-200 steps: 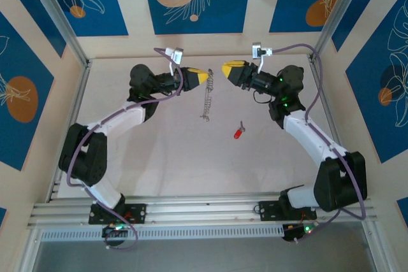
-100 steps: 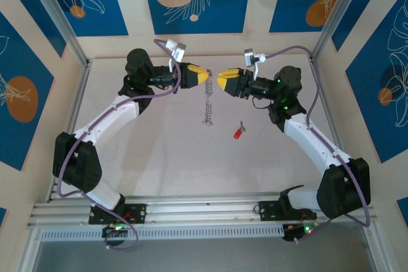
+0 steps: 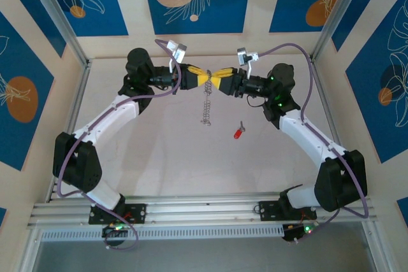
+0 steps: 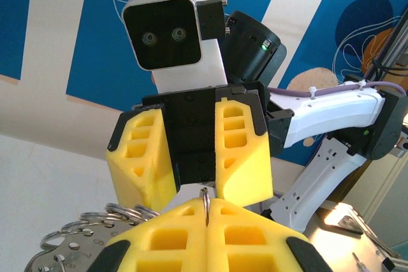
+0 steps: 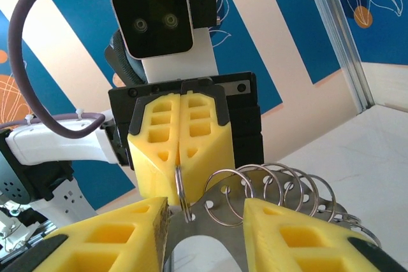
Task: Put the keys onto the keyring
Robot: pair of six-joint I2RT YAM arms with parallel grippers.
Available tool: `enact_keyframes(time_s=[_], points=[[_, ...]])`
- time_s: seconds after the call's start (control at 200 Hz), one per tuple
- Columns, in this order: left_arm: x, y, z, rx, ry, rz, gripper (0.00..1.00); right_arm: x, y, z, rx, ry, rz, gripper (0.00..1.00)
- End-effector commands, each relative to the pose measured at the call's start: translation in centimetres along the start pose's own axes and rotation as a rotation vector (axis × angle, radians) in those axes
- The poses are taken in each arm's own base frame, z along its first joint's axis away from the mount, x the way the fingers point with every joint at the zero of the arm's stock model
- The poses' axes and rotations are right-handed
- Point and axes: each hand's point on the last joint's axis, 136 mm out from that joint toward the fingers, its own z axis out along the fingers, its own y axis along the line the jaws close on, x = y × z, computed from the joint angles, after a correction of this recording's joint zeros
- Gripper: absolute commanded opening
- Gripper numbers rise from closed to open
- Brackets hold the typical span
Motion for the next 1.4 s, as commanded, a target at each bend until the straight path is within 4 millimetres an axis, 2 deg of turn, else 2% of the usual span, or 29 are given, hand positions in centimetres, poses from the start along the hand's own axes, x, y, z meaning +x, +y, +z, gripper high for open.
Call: enact_keyframes(time_s=[0.0,0.28,0.355,0.42,0.55,0.605,0.675,0.78,0.895,1.14,1.395], points=[[-1.9,-2.5,0.2,0.055,-0.01,0.083,0.0,-1.3,0.7,0.5,-0.02,-0.024,-0.046,0.34],[-1.9,-2.6,0.4,0.063,-0.011,0.082,0.0,-1.5,0.7,1.1,-0.041,-0.023,-0.045,0.23],[-1.9,-2.6,0.5,0.064,-0.012,0.08,0.0,-1.4,0.9,1.2,-0.053,-0.018,-0.046,0.13],[-2.0,-2.6,0.5,0.065,-0.014,0.078,0.0,-1.3,1.0,1.3,-0.064,-0.01,-0.046,0.0],[-2.3,-2.6,0.5,0.054,-0.031,0.076,0.0,-1.2,0.9,1.2,-0.062,-0.013,-0.048,0.0],[-2.7,-2.4,0.3,0.027,-0.055,0.075,0.07,-1.3,0.5,0.9,-0.045,-0.028,-0.045,0.0],[-3.4,-1.7,-0.6,-0.047,-0.121,0.086,0.23,-1.6,0.0,0.4,-0.02,-0.058,-0.045,0.0],[-4.2,-0.3,-2.9,-0.207,-0.25,0.095,0.34,-2.1,-0.2,-0.2,-0.016,-0.086,-0.04,0.0],[-4.5,-0.4,-4.1,-0.256,-0.3,0.095,0.43,-2.3,-0.1,-0.4,-0.017,-0.093,-0.042,0.0],[-3.4,-0.3,-3.6,-0.181,-0.297,0.027,0.44,-3.1,0.1,-0.4,-0.014,-0.137,-0.049,0.0],[-3.3,0.3,-3.3,-0.102,-0.357,-0.044,0.42,-3.9,0.9,-0.1,-0.028,-0.188,-0.058,0.0]])
